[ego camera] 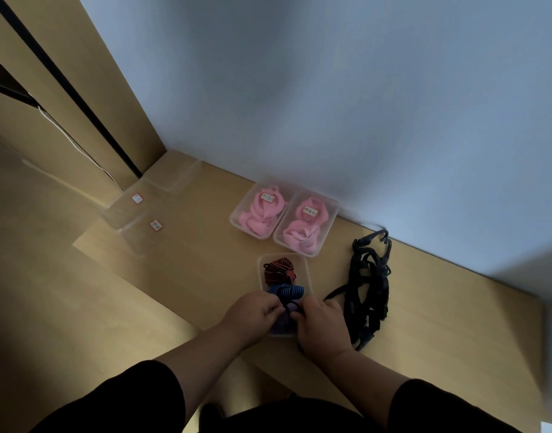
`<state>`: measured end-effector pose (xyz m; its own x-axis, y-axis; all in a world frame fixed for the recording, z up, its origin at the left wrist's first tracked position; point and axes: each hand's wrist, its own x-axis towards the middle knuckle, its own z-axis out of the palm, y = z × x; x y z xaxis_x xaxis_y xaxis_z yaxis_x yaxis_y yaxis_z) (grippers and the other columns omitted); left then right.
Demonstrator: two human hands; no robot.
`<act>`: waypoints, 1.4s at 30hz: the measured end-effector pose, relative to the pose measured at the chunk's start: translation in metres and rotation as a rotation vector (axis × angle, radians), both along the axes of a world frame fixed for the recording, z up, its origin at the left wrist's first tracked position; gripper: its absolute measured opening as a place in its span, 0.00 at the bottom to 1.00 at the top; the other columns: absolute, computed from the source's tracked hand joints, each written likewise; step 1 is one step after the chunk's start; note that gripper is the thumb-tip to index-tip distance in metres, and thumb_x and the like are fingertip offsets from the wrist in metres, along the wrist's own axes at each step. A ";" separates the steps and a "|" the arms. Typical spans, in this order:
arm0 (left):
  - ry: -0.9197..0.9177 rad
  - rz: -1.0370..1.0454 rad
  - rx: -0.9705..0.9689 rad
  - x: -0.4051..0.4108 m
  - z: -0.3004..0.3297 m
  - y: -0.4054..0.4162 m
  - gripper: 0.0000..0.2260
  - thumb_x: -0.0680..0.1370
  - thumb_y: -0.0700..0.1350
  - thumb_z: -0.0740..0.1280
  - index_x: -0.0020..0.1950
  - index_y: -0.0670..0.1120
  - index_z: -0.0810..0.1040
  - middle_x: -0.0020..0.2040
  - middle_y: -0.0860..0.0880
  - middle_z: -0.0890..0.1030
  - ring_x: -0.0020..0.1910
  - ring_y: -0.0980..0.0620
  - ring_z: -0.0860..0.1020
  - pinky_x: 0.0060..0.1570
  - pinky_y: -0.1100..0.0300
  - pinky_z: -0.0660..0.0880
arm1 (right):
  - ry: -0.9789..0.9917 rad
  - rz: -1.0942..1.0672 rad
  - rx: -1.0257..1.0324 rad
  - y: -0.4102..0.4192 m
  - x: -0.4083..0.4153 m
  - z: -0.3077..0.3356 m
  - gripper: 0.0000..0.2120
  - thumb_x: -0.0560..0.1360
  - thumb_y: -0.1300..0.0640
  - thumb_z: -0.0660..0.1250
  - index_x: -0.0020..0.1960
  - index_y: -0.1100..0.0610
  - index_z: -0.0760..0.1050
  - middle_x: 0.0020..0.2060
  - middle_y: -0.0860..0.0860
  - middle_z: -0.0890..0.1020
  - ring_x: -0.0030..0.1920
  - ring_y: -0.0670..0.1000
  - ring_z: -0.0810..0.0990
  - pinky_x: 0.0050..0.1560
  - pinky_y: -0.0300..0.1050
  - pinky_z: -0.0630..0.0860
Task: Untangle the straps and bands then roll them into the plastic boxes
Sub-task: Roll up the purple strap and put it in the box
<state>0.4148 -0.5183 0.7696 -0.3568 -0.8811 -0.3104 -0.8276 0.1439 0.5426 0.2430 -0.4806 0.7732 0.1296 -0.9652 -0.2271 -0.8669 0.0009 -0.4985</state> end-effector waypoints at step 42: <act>-0.144 -0.122 0.030 -0.018 0.011 -0.003 0.08 0.77 0.44 0.66 0.52 0.44 0.70 0.54 0.42 0.76 0.52 0.41 0.75 0.43 0.54 0.64 | 0.248 0.225 -0.111 -0.006 -0.005 -0.005 0.12 0.70 0.52 0.73 0.44 0.48 0.69 0.33 0.45 0.80 0.36 0.51 0.81 0.56 0.54 0.73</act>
<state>0.3970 -0.5217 0.7808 -0.4106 -0.8234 -0.3916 -0.8743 0.2336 0.4255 0.2379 -0.4868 0.7679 0.2955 -0.9394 -0.1740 -0.9341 -0.2459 -0.2588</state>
